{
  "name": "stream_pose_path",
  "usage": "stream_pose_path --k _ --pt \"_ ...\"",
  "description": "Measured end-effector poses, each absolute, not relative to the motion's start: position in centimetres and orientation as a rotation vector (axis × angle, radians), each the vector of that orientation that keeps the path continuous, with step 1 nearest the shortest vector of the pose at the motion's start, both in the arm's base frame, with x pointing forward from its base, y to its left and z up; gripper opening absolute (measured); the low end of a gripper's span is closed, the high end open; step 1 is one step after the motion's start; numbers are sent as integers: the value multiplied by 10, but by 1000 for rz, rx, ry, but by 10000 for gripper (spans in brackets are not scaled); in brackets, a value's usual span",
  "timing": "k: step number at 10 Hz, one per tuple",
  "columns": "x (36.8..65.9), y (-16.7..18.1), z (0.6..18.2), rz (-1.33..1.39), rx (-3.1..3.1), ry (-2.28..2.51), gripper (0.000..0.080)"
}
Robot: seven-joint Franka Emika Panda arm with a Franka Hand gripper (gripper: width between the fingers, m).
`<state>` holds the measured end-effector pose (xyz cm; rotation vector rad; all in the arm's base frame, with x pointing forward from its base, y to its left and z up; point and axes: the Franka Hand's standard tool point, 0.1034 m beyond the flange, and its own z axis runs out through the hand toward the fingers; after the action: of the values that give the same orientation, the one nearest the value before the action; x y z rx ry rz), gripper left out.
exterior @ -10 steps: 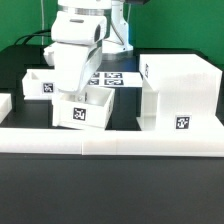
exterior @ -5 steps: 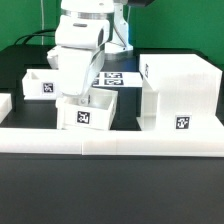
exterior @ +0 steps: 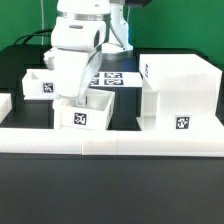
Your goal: Assemble drawer
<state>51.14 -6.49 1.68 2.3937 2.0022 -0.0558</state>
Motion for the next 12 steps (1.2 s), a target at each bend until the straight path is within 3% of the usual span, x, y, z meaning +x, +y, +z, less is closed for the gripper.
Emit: stream_pose_path --k 3,6,12 --pt "511 -75 18 10 2413 2037 42" --pt "523 -52 18 20 2408 2071 42" --pt "536 -44 16 38 2326 2132 42"
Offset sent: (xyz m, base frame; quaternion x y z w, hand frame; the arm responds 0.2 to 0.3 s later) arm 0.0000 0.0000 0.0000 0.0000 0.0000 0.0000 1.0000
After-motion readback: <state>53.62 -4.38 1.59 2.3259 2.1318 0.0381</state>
